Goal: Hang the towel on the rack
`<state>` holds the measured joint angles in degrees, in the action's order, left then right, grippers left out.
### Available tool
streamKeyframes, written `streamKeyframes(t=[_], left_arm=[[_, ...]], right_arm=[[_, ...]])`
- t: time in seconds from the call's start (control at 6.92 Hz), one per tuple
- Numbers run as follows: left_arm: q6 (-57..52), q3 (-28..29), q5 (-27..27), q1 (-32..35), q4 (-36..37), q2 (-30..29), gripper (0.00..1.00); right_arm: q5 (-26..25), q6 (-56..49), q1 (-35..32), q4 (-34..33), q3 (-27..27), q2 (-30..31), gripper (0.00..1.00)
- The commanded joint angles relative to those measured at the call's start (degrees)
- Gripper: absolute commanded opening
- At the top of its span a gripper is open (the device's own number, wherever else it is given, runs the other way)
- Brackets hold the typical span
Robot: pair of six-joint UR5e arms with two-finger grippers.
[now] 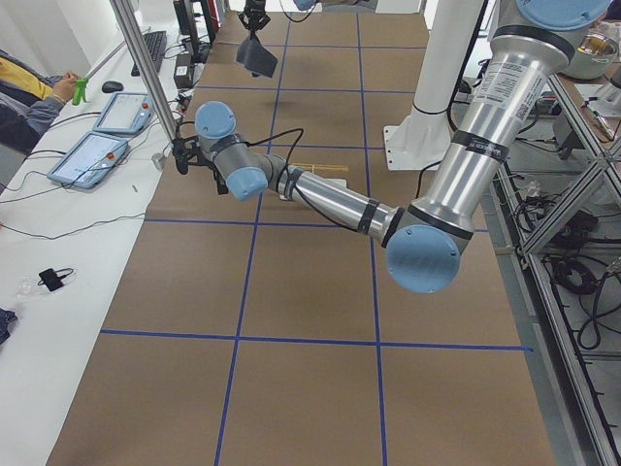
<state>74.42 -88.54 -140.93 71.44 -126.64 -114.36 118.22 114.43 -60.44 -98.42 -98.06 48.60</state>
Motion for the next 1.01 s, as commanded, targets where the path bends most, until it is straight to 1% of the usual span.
streamKeyframes(t=[0.0, 0.14, 0.29, 0.43, 0.58, 0.72, 0.87], left_arm=[[18.2, -0.7, 9.6, -8.5, -6.4, -5.1, 0.98], [23.8, -3.2, 15.4, -12.9, -7.5, -6.1, 0.98], [27.1, -6.3, 21.9, -18.0, -7.4, -6.9, 0.98], [30.1, -8.1, 28.5, -23.9, -7.4, -7.9, 0.98], [30.2, -8.4, 32.7, -27.8, -7.5, -8.9, 0.98], [29.6, -8.4, 33.1, -29.9, -7.7, -10.0, 0.98], [29.6, -8.4, 33.1, -30.1, -10.9, -10.6, 0.98]], right_arm=[[-2.9, 9.4, 4.7, -2.5, 0.1, -6.2, 0.00], [-4.9, 13.3, 6.6, -4.0, 0.7, -9.1, 0.00], [-5.9, 16.3, 7.9, -5.5, 0.8, -11.1, 0.00], [-6.3, 21.8, 8.4, -5.4, 0.9, -11.8, 0.00], [-7.1, 25.8, 9.0, -5.5, 1.2, -12.9, 0.00], [-9.6, 30.4, 10.0, -5.5, 1.4, -13.4, 0.00], [-12.9, 34.9, 11.6, -5.5, 2.0, -13.9, 0.00]])
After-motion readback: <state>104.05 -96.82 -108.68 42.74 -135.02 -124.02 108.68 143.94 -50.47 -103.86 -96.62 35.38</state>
